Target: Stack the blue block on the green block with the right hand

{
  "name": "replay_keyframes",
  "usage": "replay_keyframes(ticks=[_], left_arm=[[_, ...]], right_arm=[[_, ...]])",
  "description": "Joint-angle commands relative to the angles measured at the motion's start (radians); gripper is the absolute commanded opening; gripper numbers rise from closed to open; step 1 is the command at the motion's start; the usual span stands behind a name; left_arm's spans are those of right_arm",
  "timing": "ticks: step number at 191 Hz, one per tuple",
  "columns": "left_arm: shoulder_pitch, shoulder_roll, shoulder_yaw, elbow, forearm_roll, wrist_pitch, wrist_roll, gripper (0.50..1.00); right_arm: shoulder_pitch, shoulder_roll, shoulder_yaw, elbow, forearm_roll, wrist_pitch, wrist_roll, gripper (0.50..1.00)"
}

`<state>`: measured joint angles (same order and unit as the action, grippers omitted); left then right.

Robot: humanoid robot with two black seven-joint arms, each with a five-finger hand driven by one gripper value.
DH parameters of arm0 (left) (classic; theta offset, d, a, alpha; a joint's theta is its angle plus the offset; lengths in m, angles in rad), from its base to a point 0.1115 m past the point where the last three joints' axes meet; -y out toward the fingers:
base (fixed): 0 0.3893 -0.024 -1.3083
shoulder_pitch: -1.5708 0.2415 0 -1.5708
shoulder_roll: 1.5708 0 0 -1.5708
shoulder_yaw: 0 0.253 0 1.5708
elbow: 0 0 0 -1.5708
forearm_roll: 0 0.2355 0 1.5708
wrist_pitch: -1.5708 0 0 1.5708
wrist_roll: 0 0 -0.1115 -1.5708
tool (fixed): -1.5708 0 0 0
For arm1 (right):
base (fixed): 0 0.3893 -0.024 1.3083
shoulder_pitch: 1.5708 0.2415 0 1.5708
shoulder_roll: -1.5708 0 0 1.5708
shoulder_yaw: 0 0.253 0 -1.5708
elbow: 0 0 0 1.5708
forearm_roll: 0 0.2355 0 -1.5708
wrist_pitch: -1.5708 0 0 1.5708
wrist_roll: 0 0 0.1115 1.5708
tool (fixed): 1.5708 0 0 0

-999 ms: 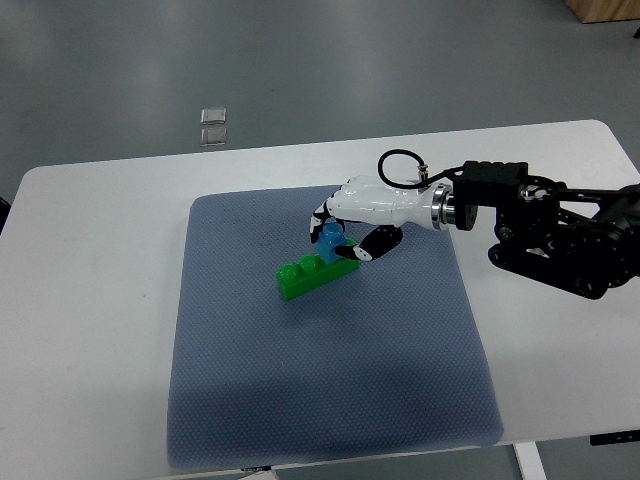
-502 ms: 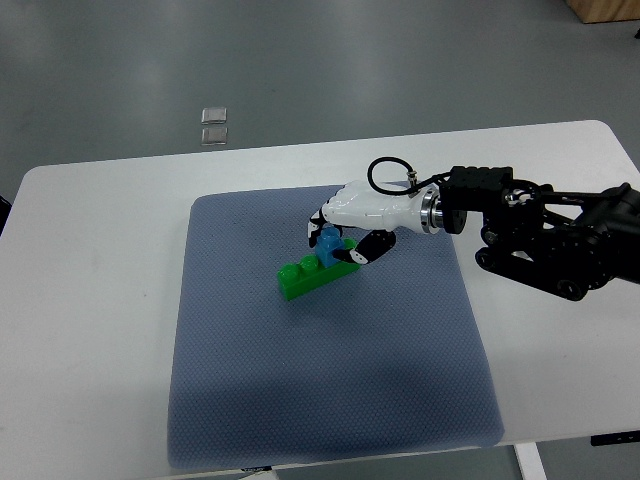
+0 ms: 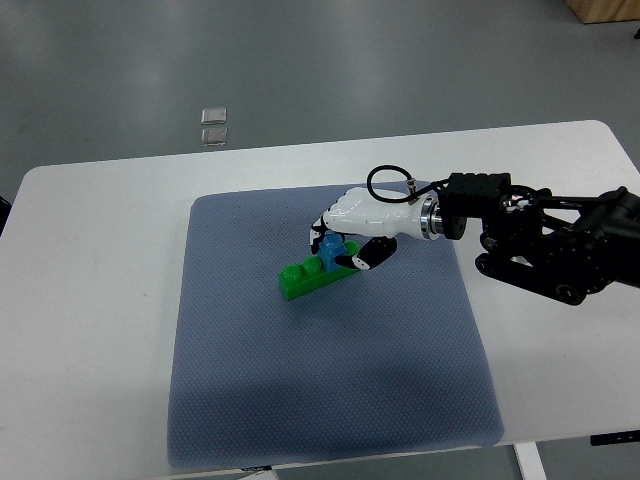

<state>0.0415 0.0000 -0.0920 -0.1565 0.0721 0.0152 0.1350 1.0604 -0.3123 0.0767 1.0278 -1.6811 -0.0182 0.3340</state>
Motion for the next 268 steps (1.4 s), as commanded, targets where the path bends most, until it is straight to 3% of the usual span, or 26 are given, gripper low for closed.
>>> replay_keyframes(ticks=[1, 102, 110, 119, 129, 136, 143, 153, 164, 224, 245, 268], left_arm=[[0.0, 0.0, 0.0, 0.0, 0.0, 0.0, 0.0, 1.0], [0.0, 0.0, 0.0, 0.0, 0.0, 0.0, 0.0, 1.0], [0.0, 0.0, 0.0, 0.0, 0.0, 0.0, 0.0, 1.0], [0.0, 0.0, 0.0, 0.0, 0.0, 0.0, 0.0, 1.0], [0.0, 0.0, 0.0, 0.0, 0.0, 0.0, 0.0, 1.0], [0.0, 0.0, 0.0, 0.0, 0.0, 0.0, 0.0, 1.0], [0.0, 0.0, 0.0, 0.0, 0.0, 0.0, 0.0, 1.0], [0.0, 0.0, 0.0, 0.0, 0.0, 0.0, 0.0, 1.0], [0.0, 0.0, 0.0, 0.0, 0.0, -0.001, 0.0, 1.0], [0.0, 0.0, 0.0, 0.0, 0.0, 0.0, 0.0, 1.0], [0.0, 0.0, 0.0, 0.0, 0.0, 0.0, 0.0, 1.0], [0.0, 0.0, 0.0, 0.0, 0.0, 0.0, 0.0, 1.0]], right_arm=[[0.0, 0.004, 0.0, -0.002, -0.002, -0.005, -0.001, 0.5], [-0.01, 0.004, -0.001, -0.002, -0.014, -0.008, -0.003, 0.502], [-0.01, 0.004, 0.0, -0.002, -0.012, -0.012, -0.003, 0.541], [-0.01, 0.004, 0.0, -0.003, -0.011, -0.019, -0.004, 0.645], [-0.008, 0.004, 0.0, -0.005, -0.009, -0.022, -0.004, 0.719], [-0.008, 0.004, 0.0, -0.005, -0.006, -0.022, -0.004, 0.815], [-0.008, 0.004, 0.0, -0.005, -0.005, -0.022, -0.003, 0.86], [-0.008, 0.004, 0.0, -0.005, -0.005, -0.022, -0.003, 0.86], [-0.007, 0.002, 0.002, -0.003, 0.006, -0.017, -0.003, 0.897], [0.003, -0.013, 0.017, 0.018, 0.084, -0.003, 0.0, 0.917], [0.007, -0.019, 0.048, 0.043, 0.185, 0.053, 0.002, 0.919], [0.004, -0.036, 0.143, 0.049, 0.34, 0.17, -0.004, 0.919]])
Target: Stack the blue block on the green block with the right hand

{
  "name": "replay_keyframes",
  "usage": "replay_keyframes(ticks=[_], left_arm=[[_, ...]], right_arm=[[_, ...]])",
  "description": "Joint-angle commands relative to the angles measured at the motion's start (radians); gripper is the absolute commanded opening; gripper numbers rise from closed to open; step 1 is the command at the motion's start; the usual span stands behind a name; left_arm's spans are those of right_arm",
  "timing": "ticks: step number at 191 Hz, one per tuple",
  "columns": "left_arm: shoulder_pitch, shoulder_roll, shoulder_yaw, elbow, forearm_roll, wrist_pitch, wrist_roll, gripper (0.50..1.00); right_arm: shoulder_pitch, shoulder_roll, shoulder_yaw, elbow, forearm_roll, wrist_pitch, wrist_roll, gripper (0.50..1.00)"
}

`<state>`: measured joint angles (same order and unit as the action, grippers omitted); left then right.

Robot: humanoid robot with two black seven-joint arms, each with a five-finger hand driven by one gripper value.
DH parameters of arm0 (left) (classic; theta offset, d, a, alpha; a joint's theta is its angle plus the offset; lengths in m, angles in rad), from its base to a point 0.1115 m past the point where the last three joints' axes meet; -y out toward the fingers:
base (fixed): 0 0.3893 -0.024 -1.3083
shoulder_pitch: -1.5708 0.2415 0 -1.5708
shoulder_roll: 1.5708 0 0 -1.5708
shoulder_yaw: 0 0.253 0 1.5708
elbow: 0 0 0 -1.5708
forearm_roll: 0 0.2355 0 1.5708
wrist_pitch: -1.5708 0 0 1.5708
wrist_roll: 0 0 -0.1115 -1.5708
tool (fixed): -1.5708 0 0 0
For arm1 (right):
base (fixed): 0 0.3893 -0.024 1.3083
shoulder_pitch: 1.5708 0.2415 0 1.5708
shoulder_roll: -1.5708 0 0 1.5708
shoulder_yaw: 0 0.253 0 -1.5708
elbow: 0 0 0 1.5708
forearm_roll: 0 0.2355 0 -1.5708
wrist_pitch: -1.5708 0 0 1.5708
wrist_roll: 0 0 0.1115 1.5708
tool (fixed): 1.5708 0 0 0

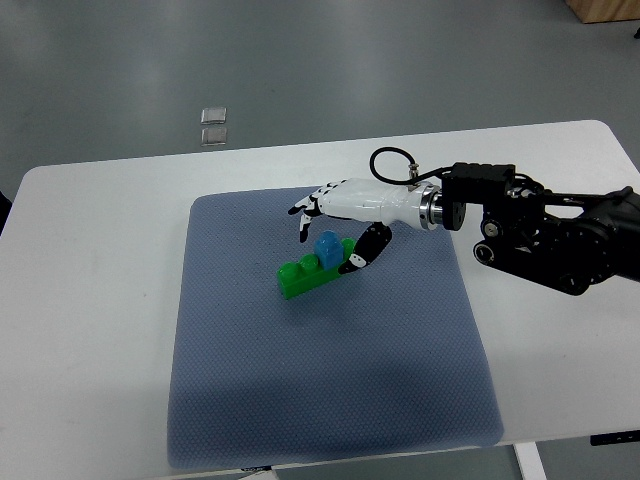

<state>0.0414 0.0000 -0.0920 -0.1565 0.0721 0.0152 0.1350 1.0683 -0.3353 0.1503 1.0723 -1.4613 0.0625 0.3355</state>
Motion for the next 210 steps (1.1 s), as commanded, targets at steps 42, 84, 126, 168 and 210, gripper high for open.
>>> replay_keyframes(ticks=[42, 84, 126, 168, 210], left_arm=[[0.0, 0.0, 0.0, 0.0, 0.0, 0.0, 0.0, 1.0], [0.0, 0.0, 0.0, 0.0, 0.0, 0.0, 0.0, 1.0], [0.0, 0.0, 0.0, 0.0, 0.0, 0.0, 0.0, 1.0], [0.0, 0.0, 0.0, 0.0, 0.0, 0.0, 0.0, 1.0], [0.0, 0.0, 0.0, 0.0, 0.0, 0.0, 0.0, 1.0]], right_arm=[[-0.045, -0.037, 0.13, -0.011, 0.421, 0.184, -0.007, 0.917], [-0.073, -0.045, 0.129, -0.086, 0.768, 0.188, -0.026, 0.917], [-0.136, -0.014, 0.124, -0.267, 1.164, 0.194, -0.033, 0.917], [-0.188, -0.005, 0.127, -0.279, 1.411, 0.252, -0.039, 0.917], [-0.231, 0.013, 0.127, -0.279, 1.589, 0.25, -0.075, 0.919]])
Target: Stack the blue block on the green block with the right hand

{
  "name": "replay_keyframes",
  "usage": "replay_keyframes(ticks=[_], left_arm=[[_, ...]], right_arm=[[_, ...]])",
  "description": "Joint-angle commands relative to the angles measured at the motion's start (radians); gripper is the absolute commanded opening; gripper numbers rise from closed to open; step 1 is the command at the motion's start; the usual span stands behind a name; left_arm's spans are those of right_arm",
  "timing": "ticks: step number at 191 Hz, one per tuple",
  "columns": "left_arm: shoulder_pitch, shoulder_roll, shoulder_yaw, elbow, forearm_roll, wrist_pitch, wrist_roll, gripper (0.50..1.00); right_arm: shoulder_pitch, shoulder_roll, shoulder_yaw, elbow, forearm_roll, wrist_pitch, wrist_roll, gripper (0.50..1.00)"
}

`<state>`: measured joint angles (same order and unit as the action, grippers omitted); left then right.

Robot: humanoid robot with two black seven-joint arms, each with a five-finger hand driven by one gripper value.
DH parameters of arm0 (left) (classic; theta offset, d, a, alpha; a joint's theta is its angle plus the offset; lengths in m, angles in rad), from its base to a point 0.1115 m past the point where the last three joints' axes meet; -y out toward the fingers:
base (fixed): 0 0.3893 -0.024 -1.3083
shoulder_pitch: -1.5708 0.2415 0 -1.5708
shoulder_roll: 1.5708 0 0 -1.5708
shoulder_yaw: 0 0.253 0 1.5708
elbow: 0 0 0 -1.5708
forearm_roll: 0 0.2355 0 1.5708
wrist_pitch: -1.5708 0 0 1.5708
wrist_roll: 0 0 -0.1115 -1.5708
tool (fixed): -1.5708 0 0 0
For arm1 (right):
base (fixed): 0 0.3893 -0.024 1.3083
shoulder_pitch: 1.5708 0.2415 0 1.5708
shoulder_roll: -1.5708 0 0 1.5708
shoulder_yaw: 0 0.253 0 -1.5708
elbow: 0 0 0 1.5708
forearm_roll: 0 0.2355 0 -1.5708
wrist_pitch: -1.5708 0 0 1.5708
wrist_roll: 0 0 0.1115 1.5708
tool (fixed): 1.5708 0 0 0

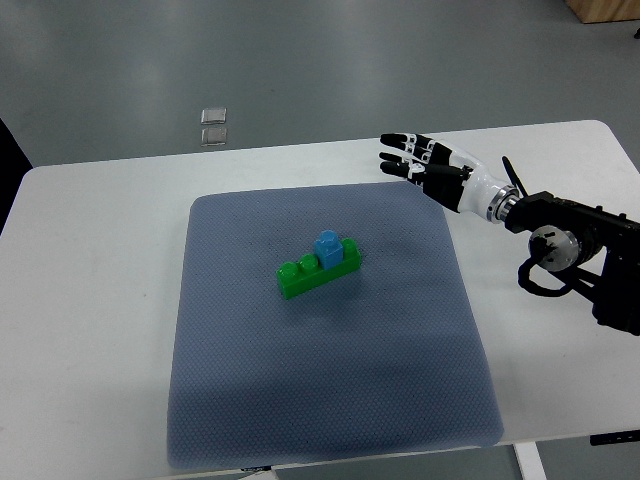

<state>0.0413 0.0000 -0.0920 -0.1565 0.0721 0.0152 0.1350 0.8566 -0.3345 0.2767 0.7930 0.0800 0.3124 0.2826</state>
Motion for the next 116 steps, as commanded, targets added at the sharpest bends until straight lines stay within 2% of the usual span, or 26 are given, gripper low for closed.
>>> replay_keyframes(ticks=[1, 116], left_arm=[[0.0, 0.0, 0.0, 0.0, 0.0, 0.0, 0.0, 1.0], [0.0, 0.0, 0.0, 0.0, 0.0, 0.0, 0.0, 1.0]], right_arm=[[-0.019, 0.012, 0.001, 0.0, 0.047, 0.001, -0.022, 0.919], [-0.028, 0.028, 0.018, 0.006, 0.06, 0.002, -0.014, 0.921]])
